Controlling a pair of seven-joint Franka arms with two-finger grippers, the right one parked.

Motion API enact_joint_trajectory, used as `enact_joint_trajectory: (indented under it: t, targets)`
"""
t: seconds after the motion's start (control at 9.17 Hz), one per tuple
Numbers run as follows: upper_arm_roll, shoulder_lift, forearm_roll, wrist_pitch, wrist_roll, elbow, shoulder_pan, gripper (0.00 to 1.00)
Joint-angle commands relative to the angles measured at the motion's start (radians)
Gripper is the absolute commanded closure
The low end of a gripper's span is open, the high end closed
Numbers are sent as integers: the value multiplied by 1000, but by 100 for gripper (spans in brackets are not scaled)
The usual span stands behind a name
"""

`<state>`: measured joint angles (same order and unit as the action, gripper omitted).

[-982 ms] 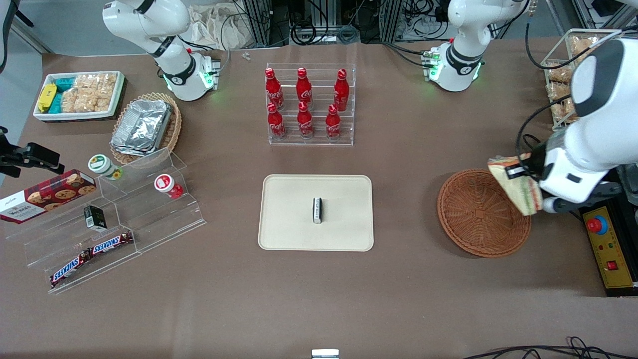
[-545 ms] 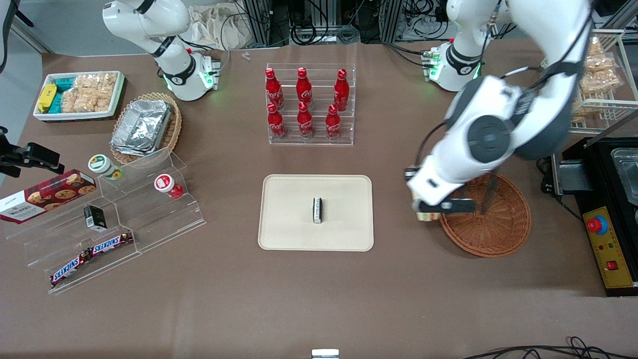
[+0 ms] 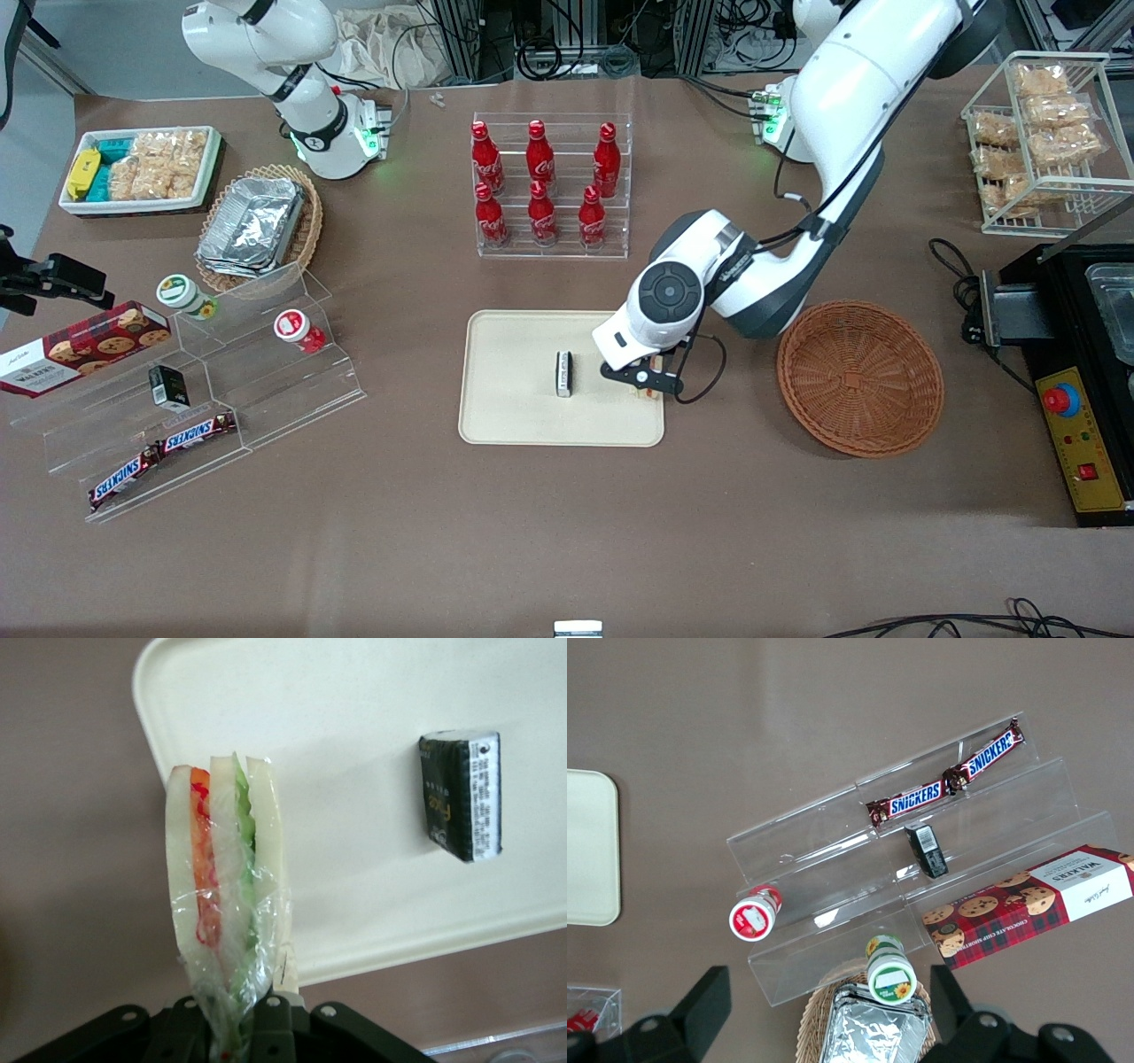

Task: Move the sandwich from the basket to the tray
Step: 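Carry the held sandwich over the cream tray beside the dark packet, then lower the sandwich onto the tray and open the left gripper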

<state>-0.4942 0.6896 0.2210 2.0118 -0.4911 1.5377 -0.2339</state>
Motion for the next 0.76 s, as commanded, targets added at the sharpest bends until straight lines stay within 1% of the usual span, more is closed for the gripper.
enact_joint_trajectory:
  t: [0.0,0.11,0.22,0.33,0.44,0.55,0.65]
  targets:
    - [8,71,26,47,-3,-25,-18,100]
    - [12,80,24,48,-3,-25,-24,93]
    - [25,85,24,48,-4,-25,-34,72]
    - [40,85,24,48,-26,-25,-48,13]
    - [51,79,26,36,-67,-27,-57,0]
    - [52,65,24,15,-87,-30,-58,0]
    - [52,30,23,-46,-89,-37,-56,0]
